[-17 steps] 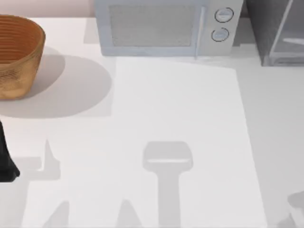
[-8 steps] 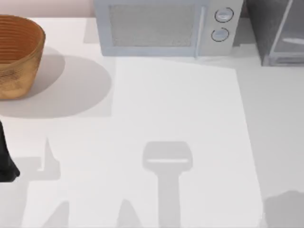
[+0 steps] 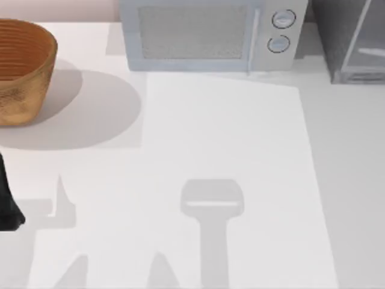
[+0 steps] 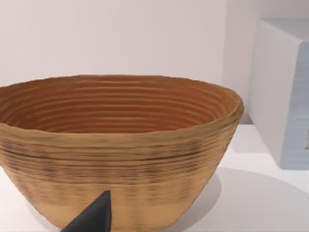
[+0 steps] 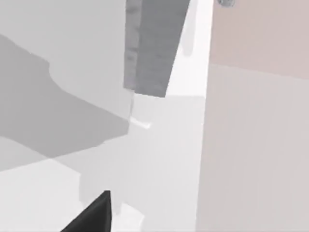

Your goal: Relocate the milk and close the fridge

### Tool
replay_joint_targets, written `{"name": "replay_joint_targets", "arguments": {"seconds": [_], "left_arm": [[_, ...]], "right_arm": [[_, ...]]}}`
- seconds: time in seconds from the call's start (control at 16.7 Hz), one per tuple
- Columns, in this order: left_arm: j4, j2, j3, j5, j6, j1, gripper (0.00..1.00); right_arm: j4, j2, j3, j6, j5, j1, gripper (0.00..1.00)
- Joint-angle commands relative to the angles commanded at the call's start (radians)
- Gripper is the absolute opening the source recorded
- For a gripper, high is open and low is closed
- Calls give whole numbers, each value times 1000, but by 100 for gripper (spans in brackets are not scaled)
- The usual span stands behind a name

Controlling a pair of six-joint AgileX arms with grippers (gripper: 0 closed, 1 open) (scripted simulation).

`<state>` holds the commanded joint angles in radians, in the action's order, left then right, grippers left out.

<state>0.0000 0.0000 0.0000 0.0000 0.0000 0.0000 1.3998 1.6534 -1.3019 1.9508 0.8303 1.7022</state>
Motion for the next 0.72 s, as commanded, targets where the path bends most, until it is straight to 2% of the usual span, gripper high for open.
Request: {"name": "replay_joint_targets", "arguments": {"seconds": [0.3, 0.72], "left_arm": [[0, 0, 0, 0, 0, 0, 100], [0, 0, 0, 0, 0, 0, 100]], "right_arm": [[50, 152, -22, 63, 115, 105, 100], [40, 152, -21, 51, 110, 92, 100]]}}
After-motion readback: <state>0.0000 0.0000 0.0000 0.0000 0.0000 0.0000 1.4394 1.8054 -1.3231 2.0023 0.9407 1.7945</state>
